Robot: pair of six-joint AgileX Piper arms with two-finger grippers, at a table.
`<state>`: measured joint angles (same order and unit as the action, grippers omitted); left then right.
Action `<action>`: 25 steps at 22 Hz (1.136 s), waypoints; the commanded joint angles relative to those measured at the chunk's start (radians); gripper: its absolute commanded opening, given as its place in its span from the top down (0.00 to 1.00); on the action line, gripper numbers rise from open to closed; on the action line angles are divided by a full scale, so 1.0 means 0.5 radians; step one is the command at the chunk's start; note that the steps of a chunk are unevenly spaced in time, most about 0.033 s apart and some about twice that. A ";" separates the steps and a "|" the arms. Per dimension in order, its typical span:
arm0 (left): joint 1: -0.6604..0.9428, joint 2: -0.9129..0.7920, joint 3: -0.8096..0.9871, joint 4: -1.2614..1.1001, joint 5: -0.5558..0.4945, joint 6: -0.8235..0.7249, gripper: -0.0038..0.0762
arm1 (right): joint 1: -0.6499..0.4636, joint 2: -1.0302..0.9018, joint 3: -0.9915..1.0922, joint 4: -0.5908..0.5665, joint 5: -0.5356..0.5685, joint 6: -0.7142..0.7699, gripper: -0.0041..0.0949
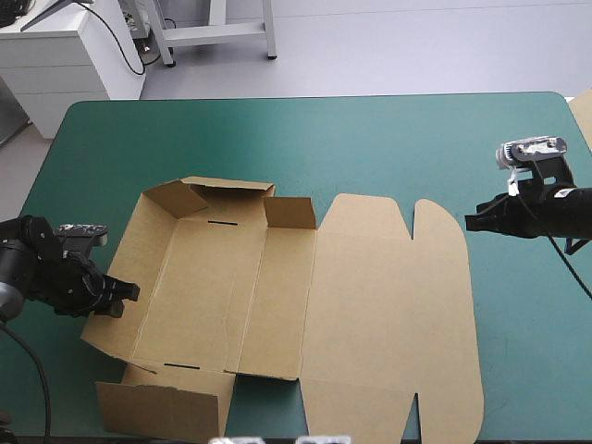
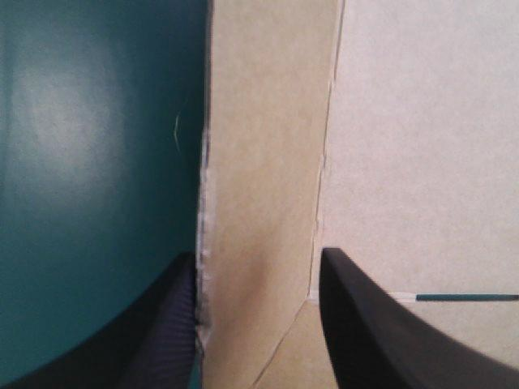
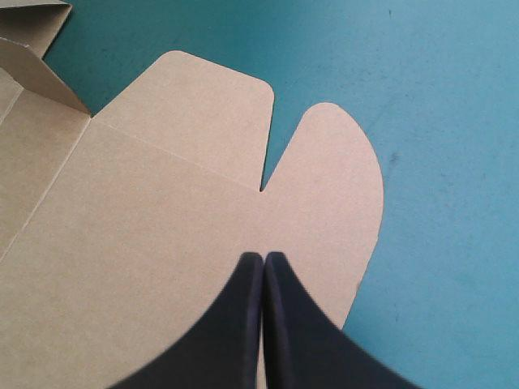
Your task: Fold the box
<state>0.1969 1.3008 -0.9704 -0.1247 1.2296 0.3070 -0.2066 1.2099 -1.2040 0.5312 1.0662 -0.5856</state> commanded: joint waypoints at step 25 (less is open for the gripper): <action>-0.008 0.094 -0.073 -0.332 -0.421 0.694 0.96 | -0.018 -0.045 -0.053 0.059 0.031 -0.024 0.98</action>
<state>0.1969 1.3705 -0.9422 -0.2473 1.0857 0.5369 -0.2066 1.2099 -1.2040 0.5312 1.1083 -0.5881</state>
